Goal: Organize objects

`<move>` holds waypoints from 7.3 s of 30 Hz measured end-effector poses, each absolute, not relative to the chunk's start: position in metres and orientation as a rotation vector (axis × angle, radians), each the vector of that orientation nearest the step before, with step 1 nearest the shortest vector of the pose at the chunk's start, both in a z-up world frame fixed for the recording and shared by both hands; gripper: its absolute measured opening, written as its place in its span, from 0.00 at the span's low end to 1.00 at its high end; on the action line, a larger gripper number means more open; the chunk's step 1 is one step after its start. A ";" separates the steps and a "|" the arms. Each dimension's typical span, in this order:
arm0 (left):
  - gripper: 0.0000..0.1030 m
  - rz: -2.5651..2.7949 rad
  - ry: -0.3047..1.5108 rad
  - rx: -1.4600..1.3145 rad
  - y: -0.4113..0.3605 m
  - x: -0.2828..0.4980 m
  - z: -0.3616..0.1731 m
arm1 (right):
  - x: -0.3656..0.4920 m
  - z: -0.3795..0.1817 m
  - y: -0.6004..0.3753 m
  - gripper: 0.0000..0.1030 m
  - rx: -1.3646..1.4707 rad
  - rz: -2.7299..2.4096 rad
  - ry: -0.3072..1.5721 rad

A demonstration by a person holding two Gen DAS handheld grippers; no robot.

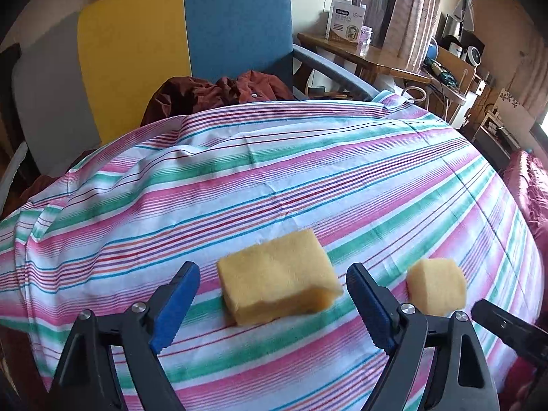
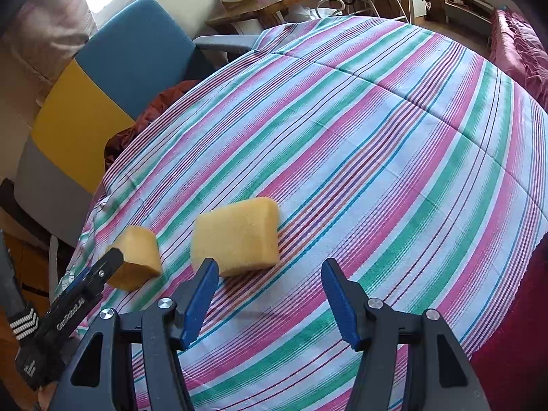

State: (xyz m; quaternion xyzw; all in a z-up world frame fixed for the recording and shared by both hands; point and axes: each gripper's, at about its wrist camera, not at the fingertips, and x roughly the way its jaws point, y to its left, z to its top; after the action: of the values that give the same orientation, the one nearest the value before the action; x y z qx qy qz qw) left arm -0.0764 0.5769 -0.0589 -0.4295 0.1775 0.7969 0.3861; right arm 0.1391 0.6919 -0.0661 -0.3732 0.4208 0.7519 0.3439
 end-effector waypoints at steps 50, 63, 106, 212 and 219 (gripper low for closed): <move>0.69 2.251 0.198 -0.983 0.283 -0.011 0.004 | 0.052 -0.077 0.664 0.57 -1.210 2.204 0.619; 0.70 2.442 0.206 -0.935 0.213 -0.007 0.013 | 0.026 -0.076 0.601 0.57 -1.339 2.461 0.480; 0.75 2.394 0.148 -1.351 0.232 -0.187 -0.064 | 0.012 -0.096 0.574 0.57 -1.496 2.426 0.309; 1.00 2.843 -0.033 -1.026 0.040 0.021 -0.002 | 0.041 -0.004 0.244 0.76 -1.025 2.811 0.060; 1.00 2.845 -0.043 -1.034 0.038 0.019 -0.003 | 0.038 -0.006 0.243 0.76 -1.046 2.811 0.056</move>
State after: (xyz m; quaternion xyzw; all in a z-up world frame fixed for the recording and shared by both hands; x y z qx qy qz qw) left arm 0.0195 0.0382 -0.0032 -0.3409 -0.0141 0.9383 0.0571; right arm 0.0380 0.2425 -0.0064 -0.3477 0.0187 0.9347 0.0710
